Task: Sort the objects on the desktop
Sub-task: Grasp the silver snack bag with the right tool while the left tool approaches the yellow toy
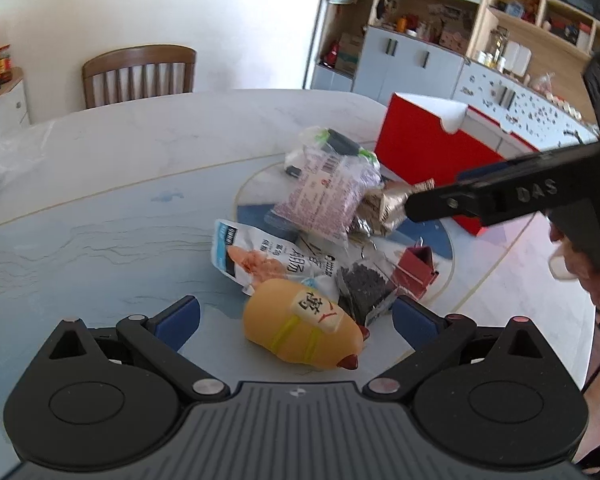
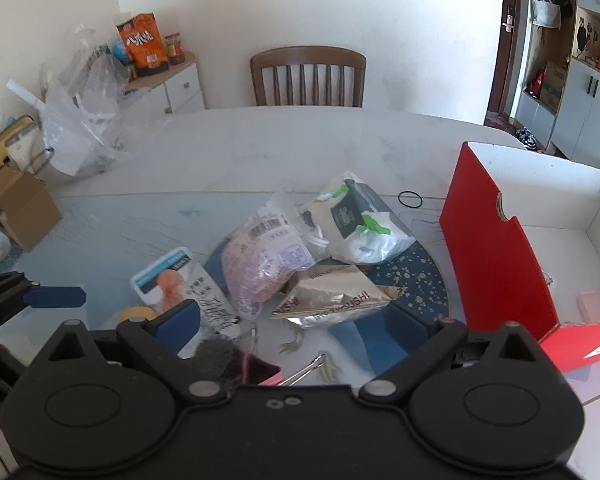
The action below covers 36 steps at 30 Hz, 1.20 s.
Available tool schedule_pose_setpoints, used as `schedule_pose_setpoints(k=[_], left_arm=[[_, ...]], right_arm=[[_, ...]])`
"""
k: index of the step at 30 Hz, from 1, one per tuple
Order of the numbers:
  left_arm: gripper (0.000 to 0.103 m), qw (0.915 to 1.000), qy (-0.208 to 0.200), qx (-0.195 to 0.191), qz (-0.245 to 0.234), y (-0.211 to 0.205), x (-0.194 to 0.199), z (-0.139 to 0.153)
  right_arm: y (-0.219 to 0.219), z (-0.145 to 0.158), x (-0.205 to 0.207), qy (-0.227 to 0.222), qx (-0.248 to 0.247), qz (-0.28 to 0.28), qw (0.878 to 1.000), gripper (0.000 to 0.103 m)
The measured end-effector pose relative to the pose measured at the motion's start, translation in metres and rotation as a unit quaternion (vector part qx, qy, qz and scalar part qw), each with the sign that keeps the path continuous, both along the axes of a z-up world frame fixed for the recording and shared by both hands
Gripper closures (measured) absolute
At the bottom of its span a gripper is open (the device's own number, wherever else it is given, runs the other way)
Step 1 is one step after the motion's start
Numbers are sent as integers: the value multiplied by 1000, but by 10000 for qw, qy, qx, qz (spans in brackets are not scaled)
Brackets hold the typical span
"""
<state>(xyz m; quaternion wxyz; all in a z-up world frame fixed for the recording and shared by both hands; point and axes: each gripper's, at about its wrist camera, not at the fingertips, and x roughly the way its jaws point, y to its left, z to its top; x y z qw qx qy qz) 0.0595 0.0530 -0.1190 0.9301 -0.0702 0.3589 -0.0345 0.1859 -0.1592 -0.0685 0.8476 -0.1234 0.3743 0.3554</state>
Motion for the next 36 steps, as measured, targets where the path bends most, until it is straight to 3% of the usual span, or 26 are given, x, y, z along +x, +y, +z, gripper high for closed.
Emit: schedule_pose_setpoints(k=[11, 20, 25, 36], left_arm=[[0, 9995, 293, 76, -135, -7, 17, -20], [1, 9994, 343, 86, -56, -6, 17, -26], [1, 9996, 298, 19, 8, -2, 15, -24], [23, 9995, 308, -56, -88, -6, 17, -21]], right_arm=[[8, -26, 34, -52, -350, -211, 9991, 5], [13, -43, 49, 238, -308, -407, 9984, 5], [13, -46, 53, 413, -224, -414, 9980, 16], [11, -43, 53, 511, -118, -490, 9974, 26]])
